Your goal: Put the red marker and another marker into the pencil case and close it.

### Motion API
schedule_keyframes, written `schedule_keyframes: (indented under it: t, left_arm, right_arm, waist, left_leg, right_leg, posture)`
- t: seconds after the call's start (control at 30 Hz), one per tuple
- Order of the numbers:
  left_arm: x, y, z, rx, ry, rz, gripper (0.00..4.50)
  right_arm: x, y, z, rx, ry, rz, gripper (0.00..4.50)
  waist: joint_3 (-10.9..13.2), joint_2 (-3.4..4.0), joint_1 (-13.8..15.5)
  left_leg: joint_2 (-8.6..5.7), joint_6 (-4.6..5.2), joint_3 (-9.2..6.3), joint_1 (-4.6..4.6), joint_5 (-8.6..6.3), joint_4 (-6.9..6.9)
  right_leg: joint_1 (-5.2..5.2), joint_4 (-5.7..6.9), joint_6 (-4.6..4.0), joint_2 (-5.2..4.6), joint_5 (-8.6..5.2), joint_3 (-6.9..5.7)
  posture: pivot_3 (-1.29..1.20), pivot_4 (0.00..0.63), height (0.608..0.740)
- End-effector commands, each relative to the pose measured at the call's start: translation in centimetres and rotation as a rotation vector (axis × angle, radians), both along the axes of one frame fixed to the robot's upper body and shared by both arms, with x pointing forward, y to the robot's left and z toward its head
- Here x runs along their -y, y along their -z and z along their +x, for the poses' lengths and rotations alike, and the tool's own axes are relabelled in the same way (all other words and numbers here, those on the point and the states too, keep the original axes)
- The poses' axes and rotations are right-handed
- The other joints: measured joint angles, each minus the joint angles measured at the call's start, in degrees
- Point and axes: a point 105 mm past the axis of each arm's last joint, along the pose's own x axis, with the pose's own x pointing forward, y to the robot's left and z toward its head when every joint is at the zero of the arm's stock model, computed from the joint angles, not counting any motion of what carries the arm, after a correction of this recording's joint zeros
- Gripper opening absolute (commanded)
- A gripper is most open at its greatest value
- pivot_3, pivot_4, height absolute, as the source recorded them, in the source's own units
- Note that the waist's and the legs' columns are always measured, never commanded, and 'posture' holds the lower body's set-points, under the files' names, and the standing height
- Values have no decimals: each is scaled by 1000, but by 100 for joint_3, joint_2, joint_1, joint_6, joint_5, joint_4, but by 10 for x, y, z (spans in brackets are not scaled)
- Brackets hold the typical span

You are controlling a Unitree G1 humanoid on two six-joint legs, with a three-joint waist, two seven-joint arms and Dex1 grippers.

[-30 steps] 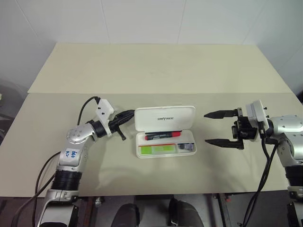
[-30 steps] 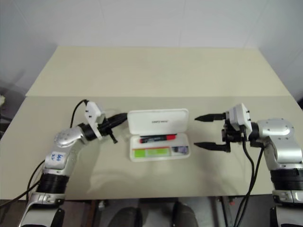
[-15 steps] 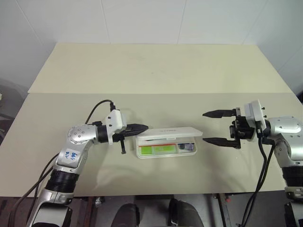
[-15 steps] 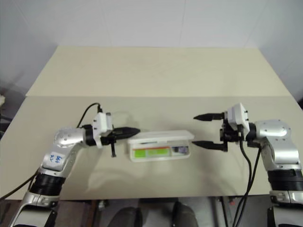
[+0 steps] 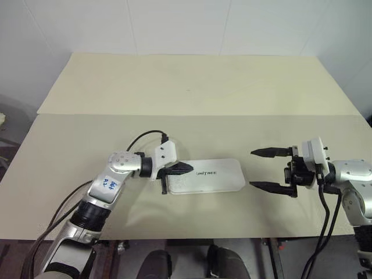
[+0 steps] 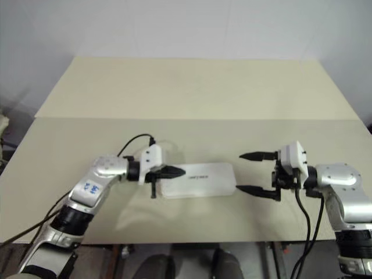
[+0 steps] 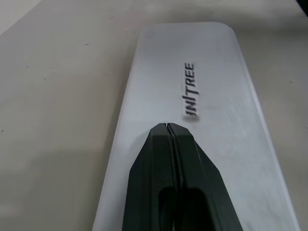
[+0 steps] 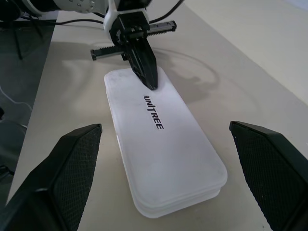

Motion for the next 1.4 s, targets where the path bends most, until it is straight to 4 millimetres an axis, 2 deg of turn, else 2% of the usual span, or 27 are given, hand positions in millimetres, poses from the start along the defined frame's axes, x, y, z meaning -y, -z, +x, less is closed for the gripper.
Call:
schedule_keyframes:
  t: [0.03,0.33,0.7,0.77,0.87,0.97,1.07,1.2,1.3,1.4]
  left_arm:
    - [4,15,-3,-46,-7,55,28]
    - [11,11,-11,-65,46,58,28]
    - [6,12,-19,-121,37,12,28]
    - [8,1,-20,-164,13,-96,28]
    - [1,-14,-13,-71,-41,-145,28]
    - [-14,-30,-7,-8,-104,-224,28]
    - [-31,-40,-9,35,-133,-281,28]
    - [-51,-39,-17,52,-141,-270,900]
    - [-61,-36,-16,71,-177,-277,1986]
    - [-58,-29,-17,55,-161,-288,2989]
  right_arm:
    - [3,-13,-8,58,31,15,4500]
    - [2,-6,-14,56,66,36,4500]
    - [-6,-5,-2,67,51,55,4500]
    - [-8,-6,2,69,38,57,4500]
    - [-11,-6,7,66,14,58,4500]
    - [-13,-6,11,61,-4,56,4500]
    - [-13,-5,15,55,-18,52,4500]
    - [-10,-5,20,49,-28,43,4500]
    - [-10,-6,24,52,-31,42,4500]
    - [-11,-9,26,56,-36,44,4500]
  waist:
    - [-2,1,7]
    - [-8,-3,15]
    - [-8,-3,-17]
    - [-8,-3,-37]
    - [-7,-5,-50]
    - [-7,-4,-59]
    - [-7,-4,-65]
    - [-6,-3,-62]
    - [-6,-4,-43]
    - [-6,-4,-43]
  left_leg:
    - [0,2,-1,0,2,0]
    - [0,4,-3,2,4,1]
    - [-1,4,-5,1,4,0]
    - [-2,4,-5,0,4,0]
    - [0,4,-8,-1,4,0]
    - [0,4,-12,-2,5,0]
    - [0,4,-11,-1,5,0]
    - [0,4,-12,-3,4,-1]
    - [-4,5,-13,-7,4,-2]
    - [-6,5,-14,-9,4,-2]
  right_leg:
    - [0,0,0,0,0,0]
    - [4,1,0,-1,0,3]
    - [3,-1,0,-1,0,3]
    - [3,-2,0,-2,0,4]
    - [3,-1,0,-1,0,2]
    - [1,0,-1,-1,0,1]
    - [2,0,-1,-2,0,2]
    - [-2,-1,-1,-2,0,-1]
    - [-2,-2,-1,-4,0,-1]
    - [-2,-2,0,-6,0,-1]
  posture:
    - [0,150,740]
    - [0,150,740]
    - [0,150,740]
    - [0,150,740]
    - [0,150,740]
    - [0,150,740]
    - [0,150,740]
    - [0,150,740]
    - [0,150,740]
    - [0,150,740]
